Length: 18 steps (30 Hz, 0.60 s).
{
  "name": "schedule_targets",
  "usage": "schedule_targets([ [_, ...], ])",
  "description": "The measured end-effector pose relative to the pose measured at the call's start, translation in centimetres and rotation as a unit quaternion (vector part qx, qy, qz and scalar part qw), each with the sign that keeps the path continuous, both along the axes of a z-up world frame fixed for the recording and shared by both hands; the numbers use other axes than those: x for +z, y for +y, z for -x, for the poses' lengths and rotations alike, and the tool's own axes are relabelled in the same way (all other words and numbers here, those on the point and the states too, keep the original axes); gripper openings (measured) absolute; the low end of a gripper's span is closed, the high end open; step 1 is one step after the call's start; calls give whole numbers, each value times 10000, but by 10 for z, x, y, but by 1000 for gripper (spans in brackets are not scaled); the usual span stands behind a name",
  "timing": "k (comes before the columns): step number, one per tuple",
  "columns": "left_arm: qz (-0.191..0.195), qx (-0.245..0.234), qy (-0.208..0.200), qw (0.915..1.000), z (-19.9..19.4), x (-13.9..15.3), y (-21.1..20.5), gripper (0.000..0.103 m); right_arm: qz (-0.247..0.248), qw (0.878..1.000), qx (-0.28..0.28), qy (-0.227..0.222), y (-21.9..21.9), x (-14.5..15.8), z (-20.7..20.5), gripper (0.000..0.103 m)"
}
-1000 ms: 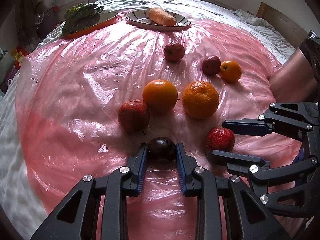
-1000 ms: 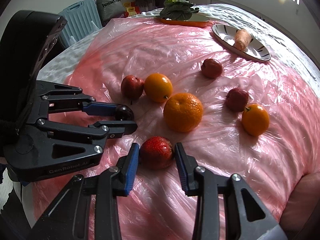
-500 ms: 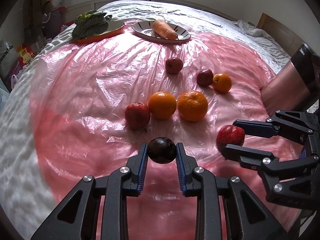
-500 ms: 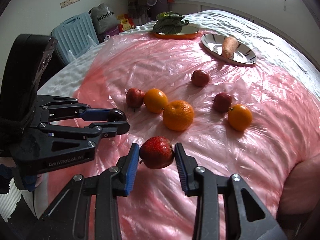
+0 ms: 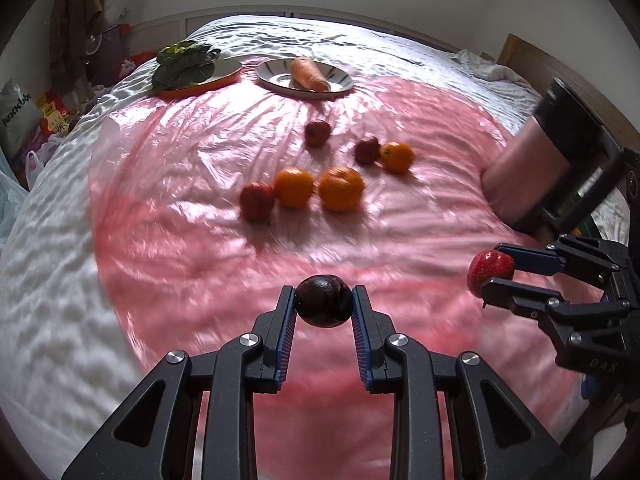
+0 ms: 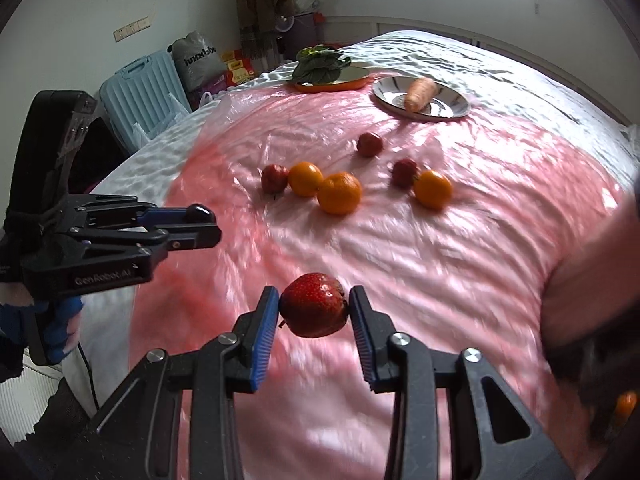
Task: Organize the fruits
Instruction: 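Carry the plum and red apple in both tools to the green tray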
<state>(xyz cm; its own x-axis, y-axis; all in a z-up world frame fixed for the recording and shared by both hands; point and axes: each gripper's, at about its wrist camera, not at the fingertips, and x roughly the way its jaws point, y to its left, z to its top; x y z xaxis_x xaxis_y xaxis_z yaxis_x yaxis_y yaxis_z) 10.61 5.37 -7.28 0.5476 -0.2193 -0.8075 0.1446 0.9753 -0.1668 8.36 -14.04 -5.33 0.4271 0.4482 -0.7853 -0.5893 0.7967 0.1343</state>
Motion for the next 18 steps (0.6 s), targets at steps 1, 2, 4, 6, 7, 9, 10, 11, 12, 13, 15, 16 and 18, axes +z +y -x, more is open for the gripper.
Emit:
schedule_targets([
  [1,9,-31,-9,10000,5,1,-4,24,-38,10000,-70,11,-9,0,6,57],
  [2,25,-68,-23,10000,12,2,-10,23,-63,9999,-127,16,-15,0,10,57],
  [4,55,-113,-31,9999,20,4,-18,23,-109,9996,-262,20,-32,0,20,57],
  [6,86,-177,-46,9998,28,6,-28,23,-140,9991,-390,17,-51,0,30,57],
  [7,118,-236,-46,9996,32,7,-35,23,-160,9988,-458,26,-59,0,33,57],
  [9,119,-365,-57,9992,40,9,-50,23,-190,9979,-620,20,-78,0,40,57],
  [10,109,-423,-69,9990,43,10,-56,23,-197,9973,-713,5,-89,0,43,57],
  [11,100,-528,-86,9985,47,12,-66,23,-201,9966,-805,-8,-99,1,47,57],
  [12,98,-610,-99,9980,50,13,-74,23,-211,9956,-910,-10,-112,1,49,57],
  [13,95,-709,-114,9974,53,15,-83,23,-212,9946,-1019,-14,-125,0,51,57],
  [15,113,-910,-128,9957,58,18,-103,23,-193,9926,-1196,-24,-146,-1,54,57],
  [16,140,-1043,-130,9944,60,20,-116,23,-177,9911,-1322,-38,-162,-2,56,57],
  [18,154,-1217,-139,9924,64,22,-134,23,-140,9881,-1532,-67,-187,-3,61,57],
])
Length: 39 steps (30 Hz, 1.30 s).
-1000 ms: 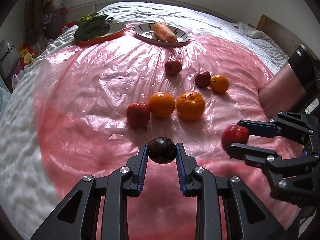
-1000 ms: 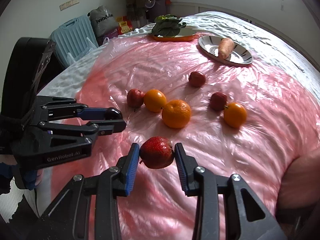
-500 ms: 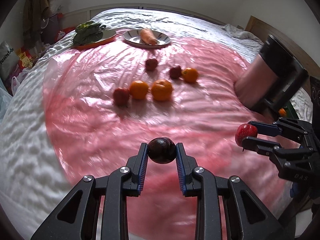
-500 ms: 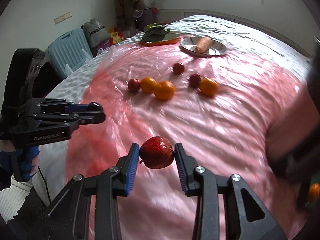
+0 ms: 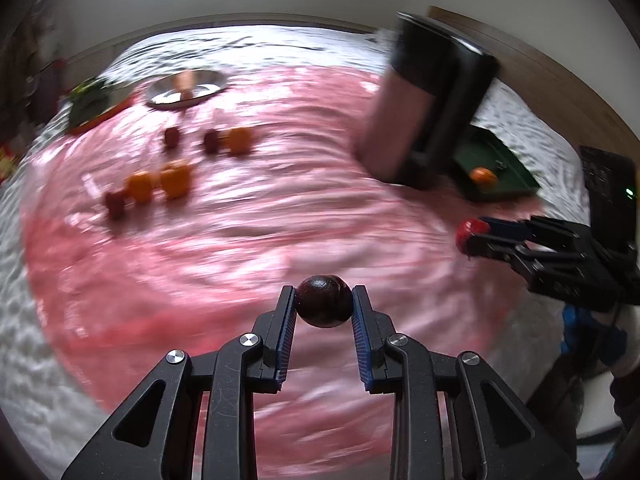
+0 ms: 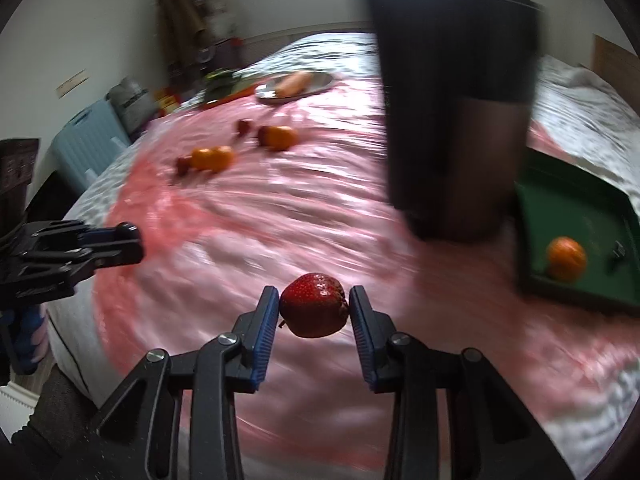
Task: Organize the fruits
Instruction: 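Carry the plum and red apple in both tools to the green tray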
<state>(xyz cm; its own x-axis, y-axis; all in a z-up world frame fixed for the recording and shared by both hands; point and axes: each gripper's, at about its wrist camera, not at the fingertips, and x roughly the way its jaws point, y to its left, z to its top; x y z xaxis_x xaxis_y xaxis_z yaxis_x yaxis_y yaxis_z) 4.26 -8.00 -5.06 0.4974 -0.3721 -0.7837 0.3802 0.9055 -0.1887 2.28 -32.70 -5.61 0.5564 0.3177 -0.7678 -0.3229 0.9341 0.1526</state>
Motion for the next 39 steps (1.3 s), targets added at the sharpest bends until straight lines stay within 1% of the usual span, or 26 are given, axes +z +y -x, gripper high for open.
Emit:
schedule_targets([
  [5,29,-524,-6,9986,3,5,-58,24,87,9985,-528,-71,-61,0,9,57],
  [11,56,-1062,-25,9943,4,11,-125,24,22,9937,-1098,-224,-128,3,13,57],
  [15,75,-1399,-64,9901,1,15,-170,24,-4,9895,-1397,-362,-168,7,9,57],
  [19,74,-1706,-121,9852,-11,18,-219,24,-2,9851,-1650,-475,-205,8,-2,57],
  [21,66,-1787,-151,9838,-20,18,-237,24,25,9827,-1776,-519,-224,7,-11,57],
  [25,35,-1859,-249,9823,-47,21,-281,24,56,9771,-2039,-601,-263,4,-28,57],
  [28,55,-1779,-186,9839,-74,16,-314,24,146,9728,-2232,-603,-290,-1,-46,57],
  [30,-17,-1690,-214,9854,-93,12,-332,24,217,9710,-2312,-563,-303,-7,-57,57],
  [32,-63,-1579,-153,9873,-112,5,-349,24,317,9699,-2359,-519,-313,-14,-68,57],
  [36,-419,-1338,-162,9900,-145,-13,-379,24,377,9668,-2491,-417,-330,-31,-85,57],
  [39,-676,-1280,-86,9894,-158,-26,-391,24,407,9653,-2558,-337,-336,-42,-91,57],
])
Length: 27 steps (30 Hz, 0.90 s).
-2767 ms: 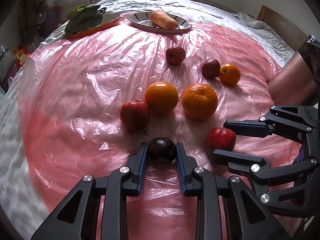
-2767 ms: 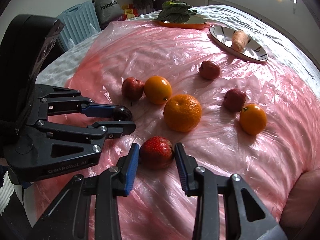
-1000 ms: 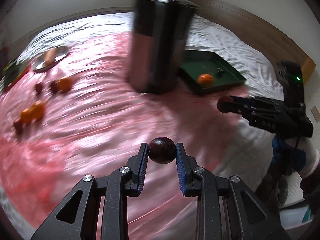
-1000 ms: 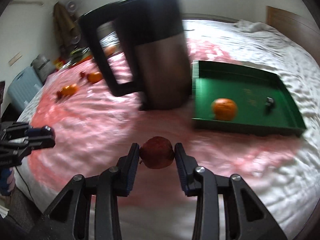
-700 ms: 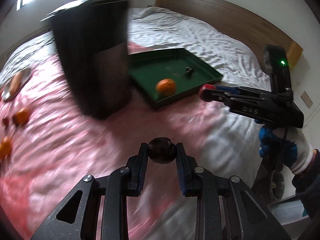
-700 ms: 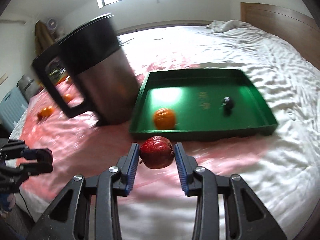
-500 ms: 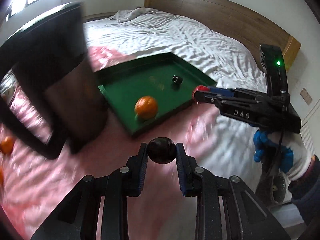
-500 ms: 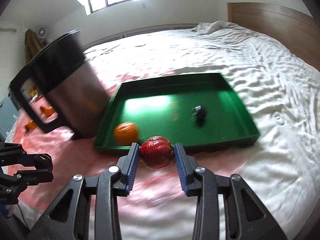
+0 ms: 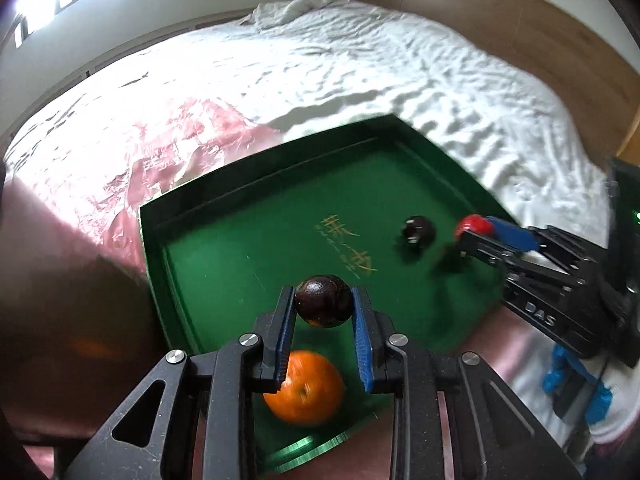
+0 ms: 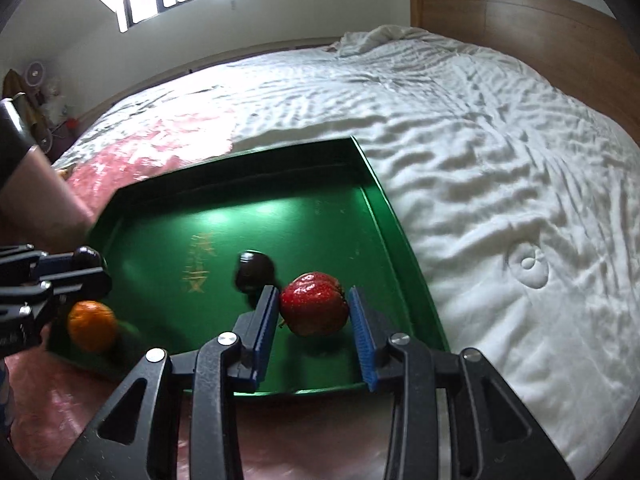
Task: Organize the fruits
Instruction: 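Carry the plum and red apple in both tools to the green tray, then open the left tool over the tray while the right tool releases the apple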
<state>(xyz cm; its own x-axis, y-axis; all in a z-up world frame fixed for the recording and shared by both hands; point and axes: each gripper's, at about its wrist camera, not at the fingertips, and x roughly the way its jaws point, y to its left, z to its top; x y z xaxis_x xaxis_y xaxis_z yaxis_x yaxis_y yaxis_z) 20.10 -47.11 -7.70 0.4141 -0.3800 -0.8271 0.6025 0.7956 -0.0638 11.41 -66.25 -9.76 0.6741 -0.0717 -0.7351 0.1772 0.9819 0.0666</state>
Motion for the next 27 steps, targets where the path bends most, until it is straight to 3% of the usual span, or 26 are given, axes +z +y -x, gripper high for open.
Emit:
schedule_targets([
  [11,-208,96,302,9993,-10,-35,-17,24,154,9999,43,11,4,-3,1,58],
  [19,-209,166,232,9994,-8,-32,-18,27,206,9998,7,82,6,1,3,59],
  [21,-210,187,131,9995,-5,-27,-17,38,213,9997,-56,46,5,4,6,72],
  [23,-178,199,19,9996,-1,-18,-15,40,222,9997,-102,17,4,8,8,85],
  [27,-115,154,-180,9997,11,1,-10,45,222,9996,-149,-82,6,20,16,88],
])
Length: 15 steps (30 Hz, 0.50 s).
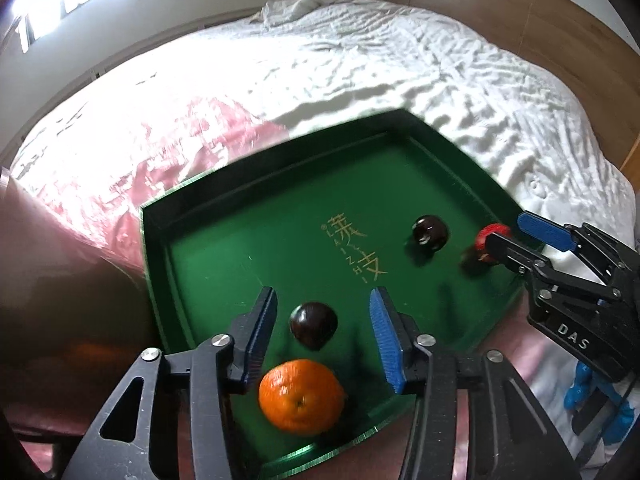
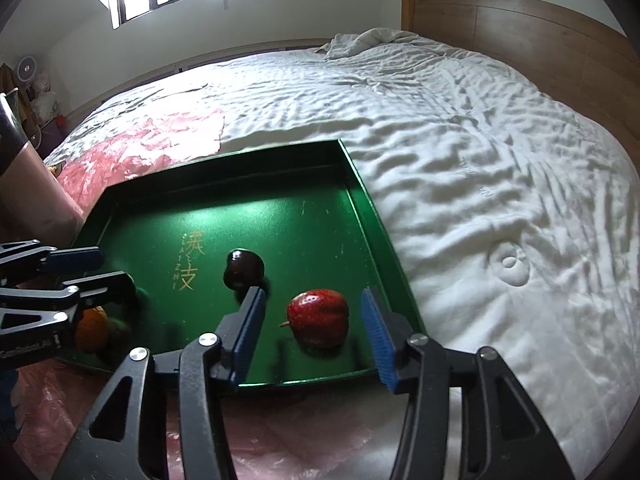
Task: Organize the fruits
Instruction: 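Open the left tool over the tray while the right tool releases the apple, then move both open tools back toward the remaining fruit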
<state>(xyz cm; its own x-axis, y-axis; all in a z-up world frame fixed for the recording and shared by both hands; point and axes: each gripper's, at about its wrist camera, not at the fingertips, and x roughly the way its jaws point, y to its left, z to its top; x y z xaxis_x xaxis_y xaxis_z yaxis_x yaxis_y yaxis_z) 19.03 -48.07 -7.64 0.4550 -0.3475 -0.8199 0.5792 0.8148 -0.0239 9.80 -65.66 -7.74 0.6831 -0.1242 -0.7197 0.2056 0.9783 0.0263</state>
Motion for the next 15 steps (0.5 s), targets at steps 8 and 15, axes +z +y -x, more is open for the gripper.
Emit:
schedule_targets([
  [8,318,-240,-265,9989,52,45,29,46,-55,9995,-88,-286,21,36,34,88],
  [15,458,-347,-464,9973,106,71,70,46,-81,9992,51,-381,63,56,78,88],
])
